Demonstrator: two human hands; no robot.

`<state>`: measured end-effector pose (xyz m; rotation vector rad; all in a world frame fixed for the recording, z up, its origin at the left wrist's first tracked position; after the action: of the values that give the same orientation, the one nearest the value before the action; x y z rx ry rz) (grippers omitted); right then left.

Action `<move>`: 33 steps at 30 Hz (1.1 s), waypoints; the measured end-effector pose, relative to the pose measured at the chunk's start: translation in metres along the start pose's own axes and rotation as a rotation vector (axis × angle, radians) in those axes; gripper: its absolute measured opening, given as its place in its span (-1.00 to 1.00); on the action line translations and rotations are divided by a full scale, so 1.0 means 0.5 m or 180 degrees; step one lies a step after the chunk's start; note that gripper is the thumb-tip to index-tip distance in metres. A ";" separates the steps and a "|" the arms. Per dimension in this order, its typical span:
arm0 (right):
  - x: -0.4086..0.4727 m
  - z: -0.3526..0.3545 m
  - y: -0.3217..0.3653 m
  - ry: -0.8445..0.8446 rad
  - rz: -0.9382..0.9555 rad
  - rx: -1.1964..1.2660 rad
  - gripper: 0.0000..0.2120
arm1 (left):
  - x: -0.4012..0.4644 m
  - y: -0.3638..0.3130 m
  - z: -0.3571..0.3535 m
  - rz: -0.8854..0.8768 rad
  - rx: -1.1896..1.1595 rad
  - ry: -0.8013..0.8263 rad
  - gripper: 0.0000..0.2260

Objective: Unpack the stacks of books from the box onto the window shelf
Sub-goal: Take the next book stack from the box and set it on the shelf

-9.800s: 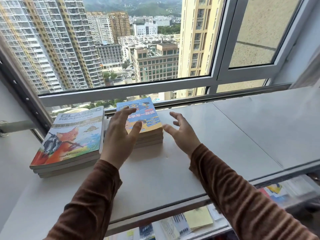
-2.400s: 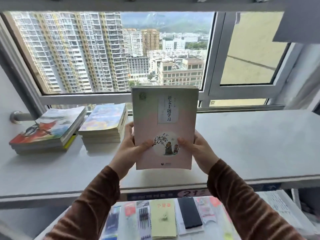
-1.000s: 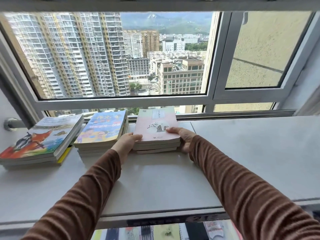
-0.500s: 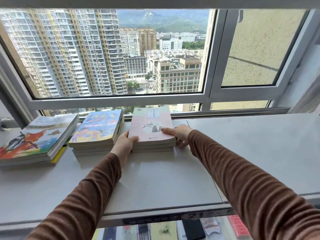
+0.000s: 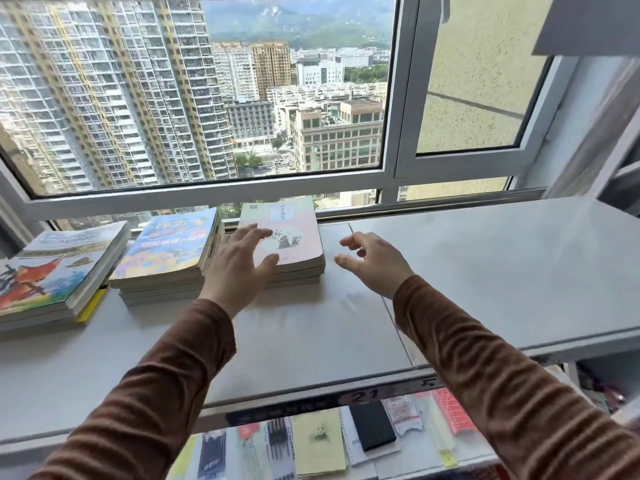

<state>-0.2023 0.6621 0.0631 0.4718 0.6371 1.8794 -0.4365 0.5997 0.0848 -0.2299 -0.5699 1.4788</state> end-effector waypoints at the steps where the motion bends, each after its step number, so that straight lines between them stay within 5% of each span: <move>1: -0.028 0.007 -0.002 -0.0075 -0.0005 -0.0029 -0.62 | -0.009 -0.018 -0.001 -0.0103 0.0037 -0.0010 -0.62; 19: -0.787 -0.020 -0.154 -0.1266 -0.1799 -0.0435 -0.69 | -0.393 -0.383 -0.285 -0.1939 -0.0421 0.1425 -0.73; 33: -1.624 -0.056 -0.362 -0.1665 -0.3330 -0.0208 -0.64 | -0.985 -0.887 -0.646 -0.2671 -0.0310 0.2941 -0.69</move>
<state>0.2150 -0.0404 -0.0970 0.4362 0.3433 0.7364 0.1131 0.1380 -0.0832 -0.6176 0.0475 0.4252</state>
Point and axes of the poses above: each hand's wrist, its own x-axis towards the middle knuckle, its own z-axis out of the back of the hand, y = z × x, the point moved 4 cm from there along x, towards the middle knuckle, and after that the axes turned 10 degrees about y, right-handed, at the moved point
